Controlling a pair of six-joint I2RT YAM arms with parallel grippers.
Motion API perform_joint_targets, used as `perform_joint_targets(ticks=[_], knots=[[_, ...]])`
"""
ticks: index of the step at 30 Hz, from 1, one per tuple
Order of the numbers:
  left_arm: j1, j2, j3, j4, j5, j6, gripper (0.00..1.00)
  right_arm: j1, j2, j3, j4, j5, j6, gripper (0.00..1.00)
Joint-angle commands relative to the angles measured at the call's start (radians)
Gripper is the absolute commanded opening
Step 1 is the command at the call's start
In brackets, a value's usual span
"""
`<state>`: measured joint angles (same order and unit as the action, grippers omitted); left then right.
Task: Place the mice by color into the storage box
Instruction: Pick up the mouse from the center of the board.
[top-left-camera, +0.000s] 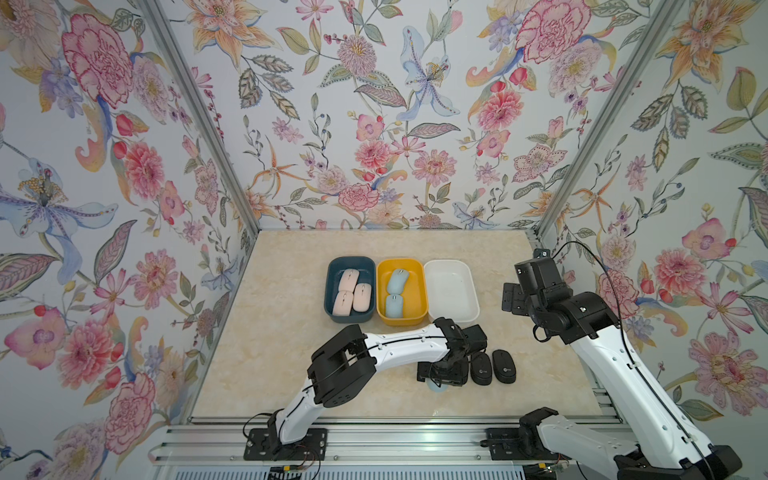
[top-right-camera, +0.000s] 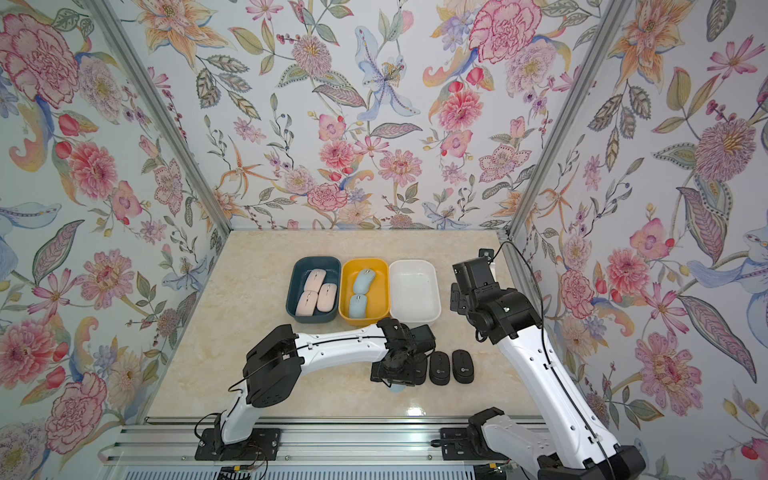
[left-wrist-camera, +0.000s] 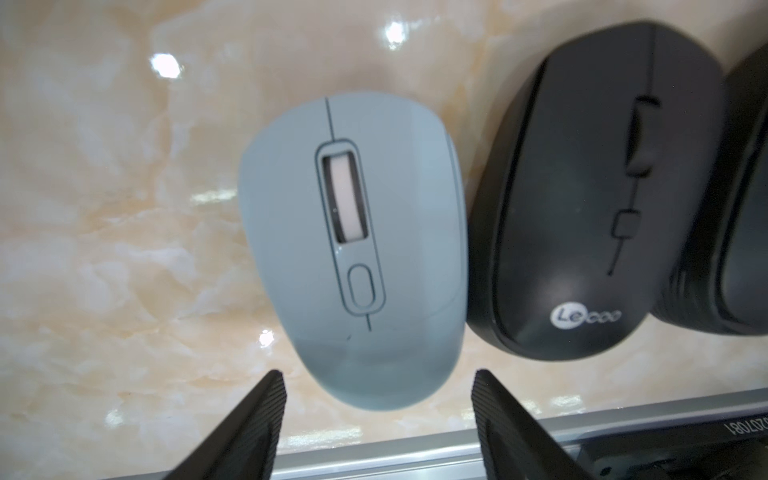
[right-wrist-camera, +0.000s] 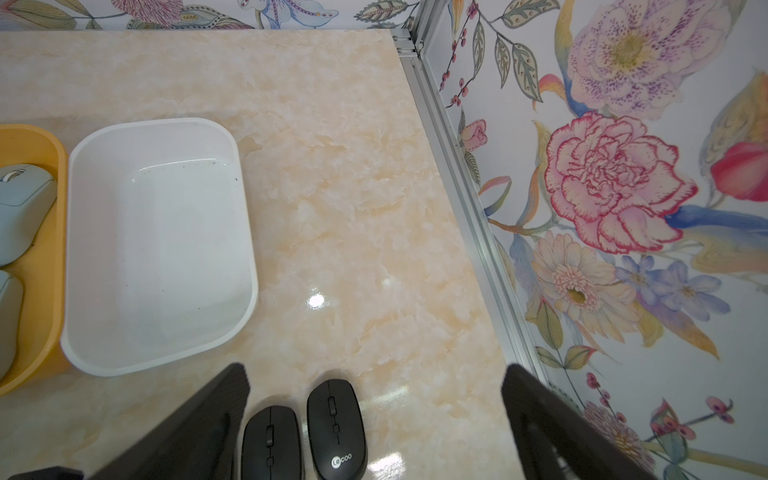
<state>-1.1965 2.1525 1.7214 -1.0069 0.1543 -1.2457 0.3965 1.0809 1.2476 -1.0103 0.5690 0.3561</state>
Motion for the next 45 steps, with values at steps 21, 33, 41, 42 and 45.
perform_joint_targets(ticks=[21,33,41,42,45], knots=[[0.076,0.051,0.004,-0.009,0.007,0.051,0.73,-0.012,0.015,-0.009,0.001,0.008,-0.007,0.99],[0.066,0.087,0.016,-0.009,-0.001,0.060,0.73,-0.016,0.019,-0.005,0.011,0.002,-0.010,0.99],[0.063,0.113,0.033,-0.018,-0.012,0.078,0.61,-0.015,0.020,-0.005,0.013,-0.004,-0.012,0.99],[0.064,0.109,0.029,-0.021,-0.014,0.078,0.57,-0.015,0.020,-0.005,0.013,-0.004,-0.011,0.99],[0.063,0.088,0.019,-0.034,-0.025,0.083,0.54,-0.016,0.024,-0.004,0.013,-0.007,-0.012,0.99]])
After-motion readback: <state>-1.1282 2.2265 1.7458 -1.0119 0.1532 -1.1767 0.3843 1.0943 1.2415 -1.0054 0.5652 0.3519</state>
